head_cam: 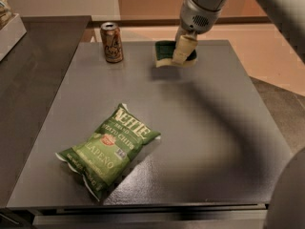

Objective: Move sponge near orange can

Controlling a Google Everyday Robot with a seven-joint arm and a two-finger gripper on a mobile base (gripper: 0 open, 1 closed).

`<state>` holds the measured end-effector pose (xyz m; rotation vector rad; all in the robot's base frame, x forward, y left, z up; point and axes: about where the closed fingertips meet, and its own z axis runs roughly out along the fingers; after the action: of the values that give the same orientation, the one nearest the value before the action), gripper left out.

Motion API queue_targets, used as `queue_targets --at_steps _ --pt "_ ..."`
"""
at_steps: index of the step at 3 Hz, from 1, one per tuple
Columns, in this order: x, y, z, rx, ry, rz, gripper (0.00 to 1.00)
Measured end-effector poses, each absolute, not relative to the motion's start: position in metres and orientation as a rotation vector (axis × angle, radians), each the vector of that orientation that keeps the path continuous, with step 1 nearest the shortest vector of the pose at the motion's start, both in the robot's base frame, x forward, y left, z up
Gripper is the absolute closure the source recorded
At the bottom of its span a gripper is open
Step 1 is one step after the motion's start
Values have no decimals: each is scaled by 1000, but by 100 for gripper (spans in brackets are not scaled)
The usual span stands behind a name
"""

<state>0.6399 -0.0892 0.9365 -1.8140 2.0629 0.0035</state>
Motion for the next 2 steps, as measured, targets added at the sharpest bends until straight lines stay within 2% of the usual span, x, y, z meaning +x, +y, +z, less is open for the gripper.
queue_targets --at_steps 2 --pt "693 -38 907 -1865 2064 69 100"
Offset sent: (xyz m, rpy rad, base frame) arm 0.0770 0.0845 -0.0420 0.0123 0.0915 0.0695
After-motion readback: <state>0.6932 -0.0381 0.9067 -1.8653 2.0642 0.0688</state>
